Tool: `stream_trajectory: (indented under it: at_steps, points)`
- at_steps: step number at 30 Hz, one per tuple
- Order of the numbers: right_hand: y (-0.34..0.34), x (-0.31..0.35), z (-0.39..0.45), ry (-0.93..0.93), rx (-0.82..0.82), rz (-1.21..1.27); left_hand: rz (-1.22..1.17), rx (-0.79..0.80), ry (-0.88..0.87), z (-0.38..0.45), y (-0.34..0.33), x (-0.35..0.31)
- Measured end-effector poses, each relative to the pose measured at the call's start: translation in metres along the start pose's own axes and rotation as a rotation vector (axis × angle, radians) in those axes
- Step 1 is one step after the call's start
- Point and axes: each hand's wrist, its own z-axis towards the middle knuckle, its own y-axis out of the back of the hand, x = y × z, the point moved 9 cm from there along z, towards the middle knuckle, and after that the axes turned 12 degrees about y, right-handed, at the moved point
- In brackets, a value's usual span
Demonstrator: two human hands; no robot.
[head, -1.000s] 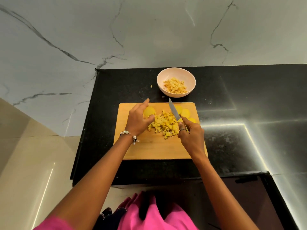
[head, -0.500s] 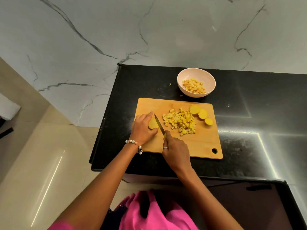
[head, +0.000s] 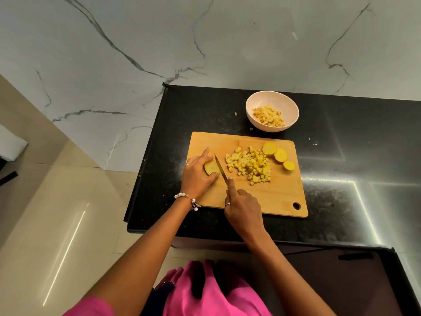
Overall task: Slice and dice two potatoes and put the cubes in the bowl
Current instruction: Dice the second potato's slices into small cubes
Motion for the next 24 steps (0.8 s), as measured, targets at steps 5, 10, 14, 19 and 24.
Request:
stream_trajectory:
  at_steps: [5, 10, 14, 19, 24]
  points:
    - [-0.003, 0.002, 0.002, 0.016, -0.03, -0.04, -0.003, 0.0, 0.014, 0.001, 0.0, 0.002]
    - [-0.008, 0.007, 0.01, 0.016, 0.105, -0.141, -0.001, 0.003, 0.017, 0.002, -0.001, 0.003]
    - [-0.01, 0.012, 0.012, 0.022, 0.133, -0.244, -0.011, 0.002, 0.019, 0.002, -0.001, 0.002]
    - [-0.016, 0.01, -0.02, 0.034, 0.15, -0.304, -0.008, 0.021, 0.02, 0.001, -0.001, 0.002]
    - [0.0, 0.009, -0.016, -0.018, 0.117, -0.114, -0.023, 0.049, 0.027, 0.001, 0.001, 0.004]
